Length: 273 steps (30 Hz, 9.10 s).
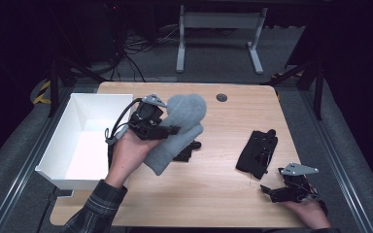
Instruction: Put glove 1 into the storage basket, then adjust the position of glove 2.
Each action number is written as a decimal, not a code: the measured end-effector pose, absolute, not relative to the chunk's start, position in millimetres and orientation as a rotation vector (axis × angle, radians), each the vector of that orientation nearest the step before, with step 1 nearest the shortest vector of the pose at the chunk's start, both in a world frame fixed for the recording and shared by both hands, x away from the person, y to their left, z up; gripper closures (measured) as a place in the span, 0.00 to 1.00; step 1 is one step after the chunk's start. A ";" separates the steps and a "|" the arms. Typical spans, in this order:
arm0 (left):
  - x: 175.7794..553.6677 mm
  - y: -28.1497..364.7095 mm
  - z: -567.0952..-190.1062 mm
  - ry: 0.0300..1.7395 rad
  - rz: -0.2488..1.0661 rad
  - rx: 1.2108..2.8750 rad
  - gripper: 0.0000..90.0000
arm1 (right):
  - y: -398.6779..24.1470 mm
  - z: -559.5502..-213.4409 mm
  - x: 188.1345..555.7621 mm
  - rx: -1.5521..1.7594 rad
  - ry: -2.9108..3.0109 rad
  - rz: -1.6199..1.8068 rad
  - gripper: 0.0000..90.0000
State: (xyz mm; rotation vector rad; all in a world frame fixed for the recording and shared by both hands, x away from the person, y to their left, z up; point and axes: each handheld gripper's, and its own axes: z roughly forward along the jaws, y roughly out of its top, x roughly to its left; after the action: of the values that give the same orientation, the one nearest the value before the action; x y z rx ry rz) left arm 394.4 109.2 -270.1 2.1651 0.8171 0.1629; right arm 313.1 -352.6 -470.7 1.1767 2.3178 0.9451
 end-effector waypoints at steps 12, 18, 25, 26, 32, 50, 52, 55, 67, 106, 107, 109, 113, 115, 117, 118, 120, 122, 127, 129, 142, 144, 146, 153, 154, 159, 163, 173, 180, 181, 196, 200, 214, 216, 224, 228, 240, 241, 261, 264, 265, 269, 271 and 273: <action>395.9 159.5 -253.4 0.928 0.228 2.117 0.78 | -352.6 -470.8 313.3 1.172 2.319 0.948 0.00; 394.7 187.8 -250.8 0.985 0.263 2.097 0.78 | -352.6 -470.8 313.3 1.173 2.319 0.948 0.00; 391.8 226.8 -253.6 1.070 0.289 2.043 0.78 | -352.4 -470.8 313.4 1.173 2.319 0.949 0.00; 391.1 231.8 -253.9 1.081 0.297 2.036 0.78 | -352.4 -470.8 313.4 1.173 2.320 0.948 0.00; 388.9 258.6 -257.9 1.155 0.327 2.004 0.78 | -352.3 -470.8 313.5 1.172 2.321 0.949 0.00; 414.9 292.5 -333.0 1.350 0.193 1.975 0.78 | -351.9 -470.8 313.6 1.169 2.322 0.950 0.00; 418.7 291.5 -340.5 1.369 0.209 1.992 0.78 | -351.9 -470.9 313.6 1.169 2.322 0.950 0.00; 425.1 292.1 -355.1 1.396 0.166 1.980 0.78 | -351.9 -470.8 313.6 1.169 2.322 0.950 0.00; 443.0 295.0 -412.1 1.468 0.070 2.006 0.75 | -351.4 -471.0 313.6 1.159 2.328 0.952 0.00; 401.9 247.4 -301.6 1.207 0.434 1.995 0.11 | -351.0 -470.9 313.7 1.152 2.334 0.954 0.00; 400.3 243.3 -299.7 1.194 0.434 1.994 0.11 | -351.0 -470.9 313.6 1.153 2.334 0.954 0.00; 397.4 235.3 -296.8 1.169 0.435 2.000 0.11 | -351.0 -470.9 313.6 1.153 2.335 0.954 0.00; 392.8 218.0 -293.6 1.114 0.424 2.007 0.11 | -350.9 -470.8 313.6 1.152 2.335 0.953 0.00; 391.4 212.6 -293.0 1.102 0.420 2.009 0.11 | -350.9 -470.9 313.6 1.152 2.335 0.954 0.00; 389.3 204.5 -292.5 1.074 0.405 2.017 0.11 | -350.8 -470.8 313.6 1.152 2.335 0.954 0.00; 388.7 201.2 -292.5 1.061 0.404 2.022 0.11 | -350.8 -470.8 313.6 1.152 2.335 0.954 0.00; 385.0 186.7 -293.3 1.017 0.395 2.038 0.11 | -350.8 -470.8 313.6 1.152 2.335 0.954 0.00; 384.0 182.8 -293.9 1.010 0.392 2.040 0.11 | -350.7 -470.8 313.6 1.153 2.335 0.954 0.00; 380.1 159.7 -301.8 0.949 0.369 2.050 0.11 | -350.8 -470.7 313.5 1.152 2.335 0.951 0.00; 379.6 153.4 -305.0 0.932 0.355 2.053 0.11 | -350.8 -470.8 313.6 1.151 2.336 0.953 0.00; 370.5 115.4 -328.4 0.827 0.319 2.075 0.11 | -350.8 -470.6 313.5 1.151 2.337 0.950 0.00; 368.4 108.9 -334.7 0.811 0.304 2.087 0.11 | -350.8 -470.6 313.5 1.151 2.337 0.950 0.00; 365.9 102.4 -341.6 0.805 0.304 2.090 0.11 | -350.5 -470.6 313.5 1.151 2.337 0.951 0.00; 359.8 89.0 -363.1 0.774 0.272 2.118 0.11 | -348.9 -469.8 313.8 1.143 2.348 0.941 0.00; 359.0 87.3 -366.3 0.768 0.274 2.124 0.11 | -347.8 -469.1 313.7 1.138 2.352 0.935 0.00; 356.5 81.2 -382.7 0.750 0.258 2.149 0.11 | -344.1 -463.9 313.6 1.121 2.357 0.909 0.03; 354.3 73.4 -399.5 0.736 0.255 2.193 0.11 | -342.6 -459.2 315.6 1.117 2.348 0.917 0.06; 353.5 74.2 -437.2 0.726 0.235 2.254 0.11 | -338.9 -443.0 327.9 1.128 2.304 1.002 0.27; 355.8 79.6 -455.5 0.741 0.206 2.280 0.11 | -332.5 -436.3 342.2 1.103 2.284 1.023 0.67; 355.4 79.2 -457.4 0.742 0.212 2.282 0.11 | -331.2 -435.4 344.8 1.099 2.283 1.017 0.75; 358.4 82.0 -472.9 0.730 0.237 2.337 0.04 | -319.5 -443.0 383.5 1.133 2.312 0.916 1.00; 359.4 83.8 -476.1 0.714 0.241 2.317 0.01 | -317.3 -444.9 387.7 1.128 2.317 0.911 1.00; 358.5 87.2 -478.3 0.688 0.242 2.297 0.00 | -308.3 -449.8 383.7 1.061 2.412 0.935 1.00; 358.5 87.1 -478.3 0.688 0.242 2.298 0.00 | -305.5 -450.1 381.0 1.029 2.438 0.950 1.00; 358.5 86.9 -478.3 0.689 0.243 2.297 0.00 | -294.8 -451.8 367.3 0.920 2.528 1.015 1.00; 358.6 86.8 -478.3 0.689 0.243 2.297 0.00 | -292.0 -452.6 361.7 0.898 2.550 1.037 1.00; 357.9 86.4 -478.3 0.692 0.241 2.298 0.00 | -272.2 -451.1 329.7 0.753 2.643 1.015 1.00; 357.9 86.4 -478.3 0.691 0.241 2.298 0.00 | -271.3 -451.3 327.2 0.747 2.647 1.018 1.00; 344.6 101.2 -437.2 0.755 0.314 2.195 0.54 | -283.3 -440.8 322.7 0.837 2.524 1.093 0.50; 334.3 105.4 -426.5 0.771 0.343 2.169 0.75 | -282.9 -442.4 323.3 0.840 2.524 1.073 0.47; 331.1 106.4 -423.9 0.781 0.343 2.163 0.79 | -282.8 -442.6 323.4 0.842 2.526 1.067 0.47; 316.8 107.6 -415.4 0.842 0.371 2.163 0.90 | -281.9 -444.0 324.4 0.841 2.531 1.057 0.45; 310.4 105.7 -410.8 0.847 0.372 2.153 0.94 | -281.8 -444.6 325.0 0.838 2.536 1.048 0.45; 306.7 102.7 -408.4 0.847 0.385 2.156 0.96 | -281.8 -445.0 325.4 0.840 2.537 1.041 0.44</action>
State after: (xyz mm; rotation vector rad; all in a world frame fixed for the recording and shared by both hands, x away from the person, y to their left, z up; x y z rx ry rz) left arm 306.7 102.7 -408.4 2.1559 0.8473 0.3847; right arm 325.4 -281.8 -445.0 0.8404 2.5374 1.0409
